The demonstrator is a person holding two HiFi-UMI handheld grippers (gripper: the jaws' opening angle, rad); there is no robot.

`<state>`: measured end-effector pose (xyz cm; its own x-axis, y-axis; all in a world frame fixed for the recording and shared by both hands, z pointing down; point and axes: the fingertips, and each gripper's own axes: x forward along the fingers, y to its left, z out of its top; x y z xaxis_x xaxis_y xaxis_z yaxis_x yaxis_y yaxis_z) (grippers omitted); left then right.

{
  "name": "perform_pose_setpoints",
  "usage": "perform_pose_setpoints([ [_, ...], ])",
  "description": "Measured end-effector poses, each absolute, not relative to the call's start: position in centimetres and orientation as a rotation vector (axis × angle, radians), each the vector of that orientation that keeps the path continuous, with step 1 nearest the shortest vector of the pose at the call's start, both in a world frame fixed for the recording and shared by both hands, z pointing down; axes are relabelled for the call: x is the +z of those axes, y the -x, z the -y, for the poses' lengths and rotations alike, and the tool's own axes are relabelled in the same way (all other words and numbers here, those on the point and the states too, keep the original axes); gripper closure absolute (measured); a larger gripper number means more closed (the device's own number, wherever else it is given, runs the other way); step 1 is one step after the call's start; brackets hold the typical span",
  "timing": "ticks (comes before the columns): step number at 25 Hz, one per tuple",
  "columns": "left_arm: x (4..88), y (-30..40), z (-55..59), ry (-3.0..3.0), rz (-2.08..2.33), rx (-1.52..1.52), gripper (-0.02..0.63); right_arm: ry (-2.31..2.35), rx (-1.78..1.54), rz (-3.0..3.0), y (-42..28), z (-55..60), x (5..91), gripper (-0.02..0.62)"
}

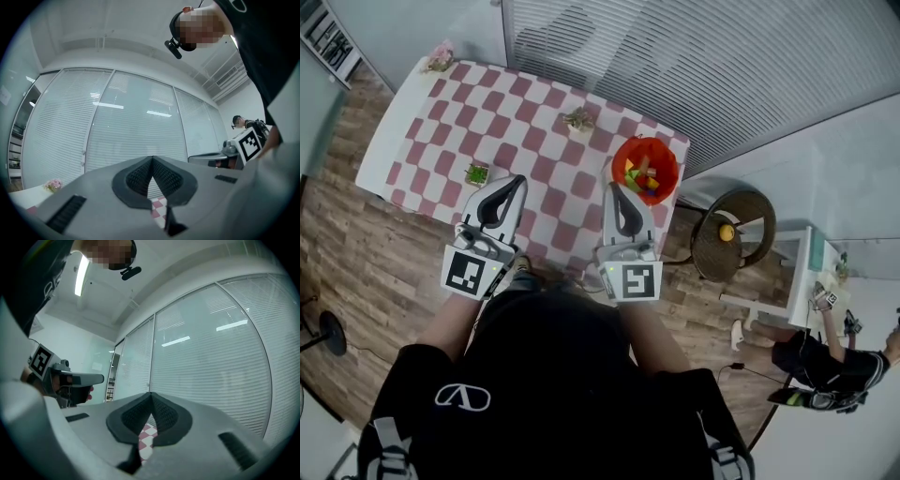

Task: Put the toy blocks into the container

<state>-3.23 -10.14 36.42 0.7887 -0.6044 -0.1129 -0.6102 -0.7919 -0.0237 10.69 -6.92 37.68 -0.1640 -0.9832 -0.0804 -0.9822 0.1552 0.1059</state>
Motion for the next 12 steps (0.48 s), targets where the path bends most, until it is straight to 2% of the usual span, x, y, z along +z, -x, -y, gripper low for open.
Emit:
perform_pose_setpoints([
  [12,36.61,2.95,10.60,2.928,-0.992,0.153,0.600,-2.034,-0.185,2.339,-11.67,7.13,38.32,0.594],
])
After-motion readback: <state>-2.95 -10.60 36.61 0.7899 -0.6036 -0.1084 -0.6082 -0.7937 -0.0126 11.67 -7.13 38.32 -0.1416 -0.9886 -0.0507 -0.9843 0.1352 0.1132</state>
